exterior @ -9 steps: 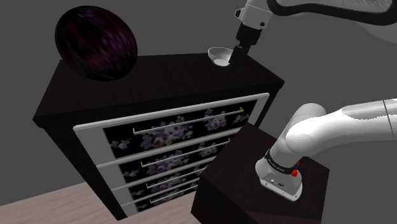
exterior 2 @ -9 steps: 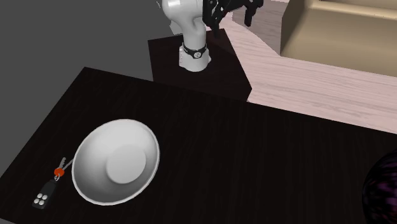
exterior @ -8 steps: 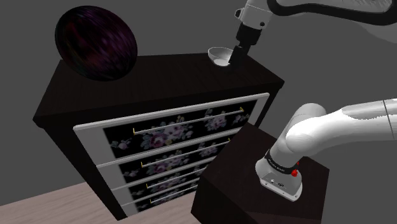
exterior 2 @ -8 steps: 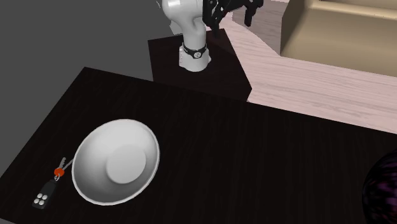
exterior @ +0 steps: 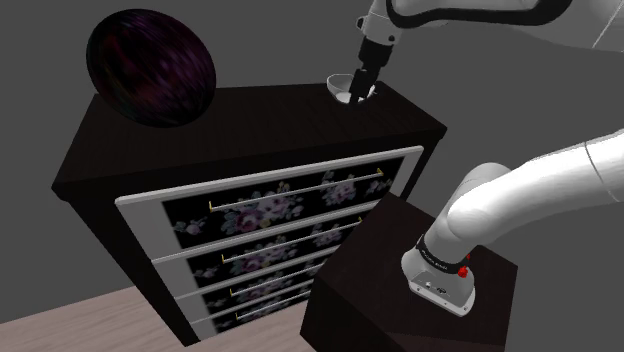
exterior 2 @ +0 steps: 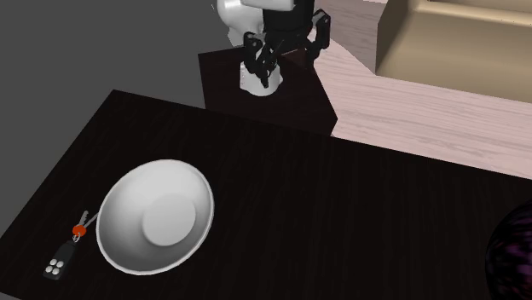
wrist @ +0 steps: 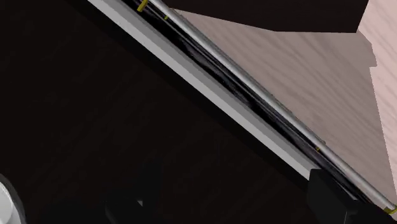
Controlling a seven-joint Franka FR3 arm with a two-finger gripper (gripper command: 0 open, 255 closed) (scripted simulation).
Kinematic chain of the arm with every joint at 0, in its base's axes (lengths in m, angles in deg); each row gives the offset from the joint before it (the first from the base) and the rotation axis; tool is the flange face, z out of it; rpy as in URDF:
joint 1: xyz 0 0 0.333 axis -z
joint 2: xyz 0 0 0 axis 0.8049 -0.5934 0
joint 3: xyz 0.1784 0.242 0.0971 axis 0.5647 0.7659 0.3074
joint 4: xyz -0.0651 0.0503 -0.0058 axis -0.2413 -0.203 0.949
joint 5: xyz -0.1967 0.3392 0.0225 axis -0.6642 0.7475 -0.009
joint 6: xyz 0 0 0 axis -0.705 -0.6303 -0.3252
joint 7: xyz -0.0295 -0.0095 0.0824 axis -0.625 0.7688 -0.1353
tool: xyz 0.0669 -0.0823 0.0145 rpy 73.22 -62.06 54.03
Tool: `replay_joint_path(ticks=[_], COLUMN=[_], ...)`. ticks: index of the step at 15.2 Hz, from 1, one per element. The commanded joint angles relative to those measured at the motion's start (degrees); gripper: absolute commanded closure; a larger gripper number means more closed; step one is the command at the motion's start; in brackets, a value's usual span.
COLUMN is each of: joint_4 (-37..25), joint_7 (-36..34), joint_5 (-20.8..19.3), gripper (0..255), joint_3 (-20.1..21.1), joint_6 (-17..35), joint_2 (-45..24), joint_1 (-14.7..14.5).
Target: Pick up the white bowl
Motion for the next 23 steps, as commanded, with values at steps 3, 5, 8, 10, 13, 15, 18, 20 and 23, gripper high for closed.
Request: replay_joint_path(ticks=[3,5,8,10,13,15,18,20,23], joint_4=[-4.2,-6.7,-10.8,-13.9,-19.0,-22.8,-29.1,-29.1,-27.0], joint_7=[3.0,4.5,6.6,8.1,10.2,11.6,13.8,14.0,13.8], joint_5=[-2.3,-3.2,-4.2,-4.7,-5.1,-5.2,-5.1,-5.1,-5.1], gripper=[0,0,0,0,0,0,0,0,0], joint_3=[-2.2,-3.2,-4.8,-5.7,-7.1,-7.9,-9.0,-9.1,-9.1], joint_6=[2.6,3.8,5.3,6.2,7.0,7.4,7.5,8.2,10.5], joint_2=[-6.8,-10.4,-16.0,-19.7,-25.5,-29.4,-35.4,-36.1,-36.3], joint_1=[1.1,1.6,2.4,2.9,3.6,4.2,5.1,5.3,5.3])
